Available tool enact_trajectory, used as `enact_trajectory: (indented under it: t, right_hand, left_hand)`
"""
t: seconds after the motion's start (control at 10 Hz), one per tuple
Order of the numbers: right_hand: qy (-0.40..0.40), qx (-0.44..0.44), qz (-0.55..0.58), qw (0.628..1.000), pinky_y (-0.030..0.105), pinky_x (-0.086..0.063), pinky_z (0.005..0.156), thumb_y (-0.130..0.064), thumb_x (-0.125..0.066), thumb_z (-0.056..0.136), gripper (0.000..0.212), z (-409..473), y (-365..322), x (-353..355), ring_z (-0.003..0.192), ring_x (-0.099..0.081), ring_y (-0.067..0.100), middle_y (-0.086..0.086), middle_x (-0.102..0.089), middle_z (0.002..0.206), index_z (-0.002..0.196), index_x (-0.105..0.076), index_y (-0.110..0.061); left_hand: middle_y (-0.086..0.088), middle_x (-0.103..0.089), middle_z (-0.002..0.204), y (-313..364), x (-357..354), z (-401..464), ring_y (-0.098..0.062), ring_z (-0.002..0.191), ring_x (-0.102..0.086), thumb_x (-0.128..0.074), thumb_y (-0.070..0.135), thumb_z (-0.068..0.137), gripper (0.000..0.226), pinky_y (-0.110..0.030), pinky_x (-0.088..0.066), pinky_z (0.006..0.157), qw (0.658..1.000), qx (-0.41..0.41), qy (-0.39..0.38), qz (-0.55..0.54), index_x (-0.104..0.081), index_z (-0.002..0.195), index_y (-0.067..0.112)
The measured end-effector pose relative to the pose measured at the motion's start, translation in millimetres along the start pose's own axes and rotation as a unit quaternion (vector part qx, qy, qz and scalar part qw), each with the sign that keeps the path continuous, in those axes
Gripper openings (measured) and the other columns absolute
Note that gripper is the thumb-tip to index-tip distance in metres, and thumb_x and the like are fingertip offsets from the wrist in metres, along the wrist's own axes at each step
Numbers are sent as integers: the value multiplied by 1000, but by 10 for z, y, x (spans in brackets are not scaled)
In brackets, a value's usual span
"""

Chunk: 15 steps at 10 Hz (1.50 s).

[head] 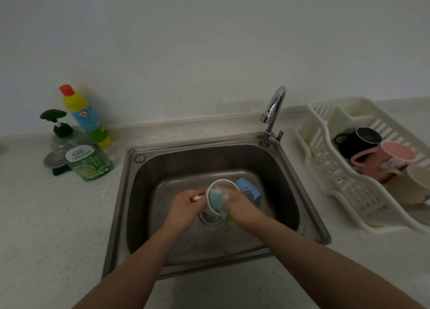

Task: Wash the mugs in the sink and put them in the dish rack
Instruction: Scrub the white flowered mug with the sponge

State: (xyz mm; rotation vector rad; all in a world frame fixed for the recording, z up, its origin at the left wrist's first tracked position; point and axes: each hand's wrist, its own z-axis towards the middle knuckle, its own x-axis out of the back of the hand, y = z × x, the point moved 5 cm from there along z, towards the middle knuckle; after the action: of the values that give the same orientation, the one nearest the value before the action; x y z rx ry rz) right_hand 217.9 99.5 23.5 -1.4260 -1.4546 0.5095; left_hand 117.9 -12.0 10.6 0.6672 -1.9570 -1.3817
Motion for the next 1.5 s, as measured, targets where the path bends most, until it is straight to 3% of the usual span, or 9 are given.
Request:
enact_trajectory:
  t: [0.2,0.3,0.5,0.6,0.7,0.9,1.2,1.4,1.5]
  right_hand:
    - [-24,203,-789,579,53,23,110,-20,-54,93,56,-126,267,164,145,-16,38,20,-36,151,144,-37,-2]
    - [-17,203,-766,609,48,-1,119,-18,-49,95,54,-93,141,84,143,-23,36,19,-36,150,145,-35,-4]
    - [60,-82,25,994,42,-50,95,-13,-48,94,35,-93,45,-135,104,-61,26,10,-63,114,127,-59,-12]
    - [102,-148,311,933,50,-54,89,1,-54,79,46,-25,157,-45,104,-61,37,21,-61,116,126,-55,0]
    - [-72,28,-243,967,40,-51,95,-3,-50,88,45,-107,99,-74,109,-58,28,12,-59,124,130,-55,-18]
    - [-13,198,-712,673,42,12,115,-15,-46,97,43,-191,77,92,146,-18,33,17,-44,145,139,-44,-3]
    - [-38,44,-88,994,27,-50,81,-13,-46,96,37,-225,-175,-189,95,-63,16,-4,-68,106,123,-64,-30]
    - [-69,227,-726,646,43,0,118,-10,-48,95,52,-229,50,32,143,-26,33,18,-36,151,145,-34,-3]
    - [-43,221,-740,634,43,3,119,-11,-45,97,48,-95,5,136,144,-23,33,19,-35,151,143,-37,-3]
  left_hand:
    - [7,-72,73,0,37,-30,-1,67,-63,-73,13,84,22,-30,-55,71,993,-18,-48,106,-77,100,27]
    - [9,-74,73,-29,71,-13,-7,71,-67,-74,14,81,23,-40,-58,78,997,11,-9,72,-76,92,34]
    - [11,-71,68,-57,-33,-106,-8,71,-69,-73,15,84,18,-37,-60,76,998,26,22,53,-75,83,33]
    - [17,-71,68,-15,-45,-143,-7,76,-69,-70,11,86,20,-34,-59,78,999,9,13,46,-76,92,30]
    - [16,-72,71,50,33,-132,2,74,-66,-70,8,85,27,-23,-55,77,998,-14,-8,65,-77,103,27]
    - [14,-71,69,41,60,-126,5,64,-62,-70,9,84,28,-19,-50,66,996,-7,-35,84,-75,104,28]
    - [-12,-71,73,-177,85,-122,-20,70,-62,-74,13,77,13,-38,-56,73,995,90,22,42,-65,70,7]
    - [-5,-74,80,-60,125,-95,-17,76,-68,-77,21,79,14,-33,-53,68,989,25,7,147,-76,85,7]
    - [-5,-73,76,-19,116,-80,-14,68,-64,-74,19,80,12,-28,-49,61,987,31,37,153,-74,82,7]
